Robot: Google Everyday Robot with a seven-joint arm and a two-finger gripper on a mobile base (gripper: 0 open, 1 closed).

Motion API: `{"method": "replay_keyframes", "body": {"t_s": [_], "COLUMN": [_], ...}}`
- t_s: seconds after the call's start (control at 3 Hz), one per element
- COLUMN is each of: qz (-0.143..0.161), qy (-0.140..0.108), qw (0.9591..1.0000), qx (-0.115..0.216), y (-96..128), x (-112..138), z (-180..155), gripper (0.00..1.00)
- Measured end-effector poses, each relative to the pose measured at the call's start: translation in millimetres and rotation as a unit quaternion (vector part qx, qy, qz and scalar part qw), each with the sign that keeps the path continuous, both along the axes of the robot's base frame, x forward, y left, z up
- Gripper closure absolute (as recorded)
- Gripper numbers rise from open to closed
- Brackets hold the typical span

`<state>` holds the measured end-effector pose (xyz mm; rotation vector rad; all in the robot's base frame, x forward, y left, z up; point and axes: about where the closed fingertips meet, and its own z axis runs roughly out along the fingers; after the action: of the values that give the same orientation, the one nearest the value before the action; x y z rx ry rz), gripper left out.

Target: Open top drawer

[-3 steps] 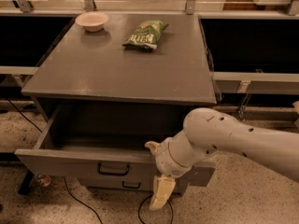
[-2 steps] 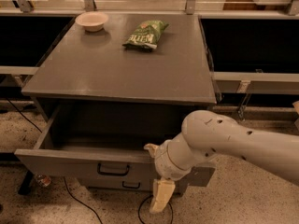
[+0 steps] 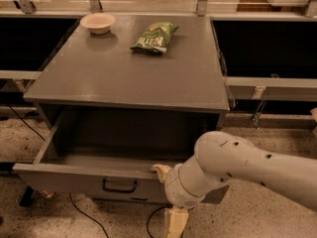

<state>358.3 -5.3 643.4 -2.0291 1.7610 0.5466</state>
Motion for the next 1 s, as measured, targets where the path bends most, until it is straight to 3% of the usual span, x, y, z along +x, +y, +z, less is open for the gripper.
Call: {"method": "replay_keyframes", "body": {"t_s": [1.0], "qz": [0.011], "qy": [0.002], "qw": [0.9999], "qx": [0.002], "y": [-4.6], "x": [-15.3], "z": [1.8], "gripper": [0.0]}}
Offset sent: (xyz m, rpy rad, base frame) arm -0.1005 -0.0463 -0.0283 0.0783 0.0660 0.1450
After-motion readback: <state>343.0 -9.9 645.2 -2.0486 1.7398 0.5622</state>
